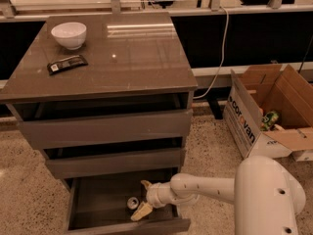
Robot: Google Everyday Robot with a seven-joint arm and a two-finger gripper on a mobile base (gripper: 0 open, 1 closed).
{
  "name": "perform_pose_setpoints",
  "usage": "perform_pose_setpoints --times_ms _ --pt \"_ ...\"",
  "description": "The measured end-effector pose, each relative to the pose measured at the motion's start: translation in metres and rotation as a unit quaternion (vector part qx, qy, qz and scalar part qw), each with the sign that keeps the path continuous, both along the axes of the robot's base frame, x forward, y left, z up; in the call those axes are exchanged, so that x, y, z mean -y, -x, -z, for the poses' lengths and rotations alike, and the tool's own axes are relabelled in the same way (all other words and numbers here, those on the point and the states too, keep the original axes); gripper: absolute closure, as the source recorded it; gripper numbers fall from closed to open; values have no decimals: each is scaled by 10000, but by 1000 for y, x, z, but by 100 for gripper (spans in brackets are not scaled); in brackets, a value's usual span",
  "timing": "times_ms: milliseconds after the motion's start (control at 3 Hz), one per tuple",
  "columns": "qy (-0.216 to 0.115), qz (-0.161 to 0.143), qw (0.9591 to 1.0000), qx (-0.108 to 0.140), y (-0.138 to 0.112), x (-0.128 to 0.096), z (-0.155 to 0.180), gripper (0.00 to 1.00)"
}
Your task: Pick green can from bottom drawer and place on counter
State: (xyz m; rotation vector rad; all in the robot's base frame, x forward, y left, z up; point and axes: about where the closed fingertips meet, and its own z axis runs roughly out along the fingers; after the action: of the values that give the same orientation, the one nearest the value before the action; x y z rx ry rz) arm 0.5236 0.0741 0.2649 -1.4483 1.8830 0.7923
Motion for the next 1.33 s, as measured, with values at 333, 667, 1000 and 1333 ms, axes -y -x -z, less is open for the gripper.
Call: perform_pose_setpoints --times_ms 333,667,1000,1333 --pt "14 90 9999 -126 0 2 17 25" --pt "-5 123 9996 -241 -1 2 30 17" --pt "-22 115 9993 -354 -3 -1 40 17" --pt "-31 101 9989 -466 -3 -3 50 19"
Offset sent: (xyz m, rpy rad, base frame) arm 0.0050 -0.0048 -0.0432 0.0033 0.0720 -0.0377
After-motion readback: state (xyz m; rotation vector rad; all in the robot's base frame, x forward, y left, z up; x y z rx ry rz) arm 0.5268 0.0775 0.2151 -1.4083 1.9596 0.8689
